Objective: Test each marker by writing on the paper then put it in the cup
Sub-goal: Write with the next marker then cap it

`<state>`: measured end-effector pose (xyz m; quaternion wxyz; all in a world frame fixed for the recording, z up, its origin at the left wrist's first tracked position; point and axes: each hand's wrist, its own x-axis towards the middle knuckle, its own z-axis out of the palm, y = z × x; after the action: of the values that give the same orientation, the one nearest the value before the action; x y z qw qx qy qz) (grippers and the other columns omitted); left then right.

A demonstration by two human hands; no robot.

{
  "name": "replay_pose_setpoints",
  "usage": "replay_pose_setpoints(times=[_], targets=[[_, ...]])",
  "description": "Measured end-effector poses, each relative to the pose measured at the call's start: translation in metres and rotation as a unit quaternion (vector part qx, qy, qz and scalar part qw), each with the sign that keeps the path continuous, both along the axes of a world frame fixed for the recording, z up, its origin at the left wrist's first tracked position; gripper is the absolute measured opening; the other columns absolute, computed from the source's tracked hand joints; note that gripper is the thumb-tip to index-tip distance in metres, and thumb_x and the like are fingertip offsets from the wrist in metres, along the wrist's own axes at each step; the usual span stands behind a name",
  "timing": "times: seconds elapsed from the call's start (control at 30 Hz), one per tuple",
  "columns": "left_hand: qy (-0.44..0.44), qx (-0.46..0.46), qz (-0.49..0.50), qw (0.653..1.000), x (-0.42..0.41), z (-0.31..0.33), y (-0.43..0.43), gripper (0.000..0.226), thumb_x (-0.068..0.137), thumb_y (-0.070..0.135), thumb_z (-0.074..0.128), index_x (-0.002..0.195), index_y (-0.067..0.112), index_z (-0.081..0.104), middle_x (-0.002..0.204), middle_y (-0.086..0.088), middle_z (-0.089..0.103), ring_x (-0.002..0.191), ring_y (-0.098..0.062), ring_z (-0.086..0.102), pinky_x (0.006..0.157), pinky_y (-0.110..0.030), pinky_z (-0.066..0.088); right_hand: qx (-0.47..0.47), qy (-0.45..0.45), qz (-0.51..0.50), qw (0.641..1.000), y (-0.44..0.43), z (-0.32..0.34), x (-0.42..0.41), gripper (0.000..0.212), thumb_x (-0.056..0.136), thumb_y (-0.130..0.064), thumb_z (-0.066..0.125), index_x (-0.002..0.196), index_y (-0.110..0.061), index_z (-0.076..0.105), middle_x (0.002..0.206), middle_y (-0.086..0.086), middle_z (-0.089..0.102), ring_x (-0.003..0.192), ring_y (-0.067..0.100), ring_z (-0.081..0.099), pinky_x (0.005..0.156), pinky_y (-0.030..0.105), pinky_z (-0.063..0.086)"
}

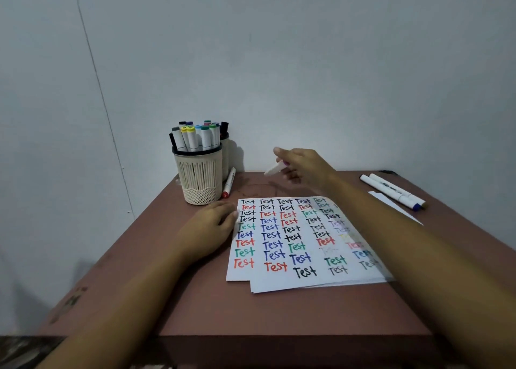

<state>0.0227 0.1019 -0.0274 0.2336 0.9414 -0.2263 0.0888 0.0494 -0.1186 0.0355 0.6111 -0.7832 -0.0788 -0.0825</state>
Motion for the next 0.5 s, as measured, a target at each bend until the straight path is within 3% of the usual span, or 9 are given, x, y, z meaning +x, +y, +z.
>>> replay_pose_setpoints(times=[0.1,0.23,0.37,0.5], targets=[[-0.041,-0.029,0.01,0.999,-0.003,0.009,-0.006,0.04,0.099,0.031,0.04,0.135,0.019,0.048,0.14,0.001,0.045,0.124,-0.014,0.043,0.092,-0.018,0.029,0.087,0.026,-0.013,0.996,-0.019,-0.003,-0.025,0.023,0.095,-0.026,0.054,0.087,-0.005,0.059,0.059,0.002,0.059,0.053,0.014,0.05,0.052,0.022,0.042],[-0.092,-0.022,-0.027,0.995,-0.005,0.023,-0.027,0.045,0.098,0.031,0.042,0.141,0.019,0.038,0.144,0.0,0.038,0.127,-0.014,0.039,0.096,-0.02,0.029,0.239,0.067,-0.002,0.969,-0.04,-0.012,-0.051,0.033,0.096,-0.027,0.044,0.082,-0.004,0.063,0.057,0.008,0.058,0.048,0.015,0.053,0.049,0.021,0.047],[-0.081,0.015,-0.088,0.993,-0.002,0.027,-0.058,0.055,0.097,0.037,0.043,0.146,0.022,0.026,0.148,0.0,0.032,0.13,-0.014,0.036,0.103,-0.025,0.03,0.33,0.088,0.005,0.94,-0.05,-0.022,-0.064,0.038,0.093,-0.031,0.042,0.081,-0.003,0.064,0.058,0.011,0.058,0.047,0.017,0.051,0.05,0.021,0.046],[-0.093,0.001,-0.109,0.99,0.004,0.02,-0.086,0.045,0.096,0.033,0.048,0.136,0.015,0.041,0.127,-0.002,0.05,0.111,-0.015,0.048,0.089,-0.02,0.034,0.385,0.089,-0.013,0.919,-0.056,-0.03,-0.062,0.039,0.093,-0.037,0.04,0.085,-0.004,0.059,0.053,0.008,0.056,0.044,0.014,0.051,0.048,0.019,0.043]])
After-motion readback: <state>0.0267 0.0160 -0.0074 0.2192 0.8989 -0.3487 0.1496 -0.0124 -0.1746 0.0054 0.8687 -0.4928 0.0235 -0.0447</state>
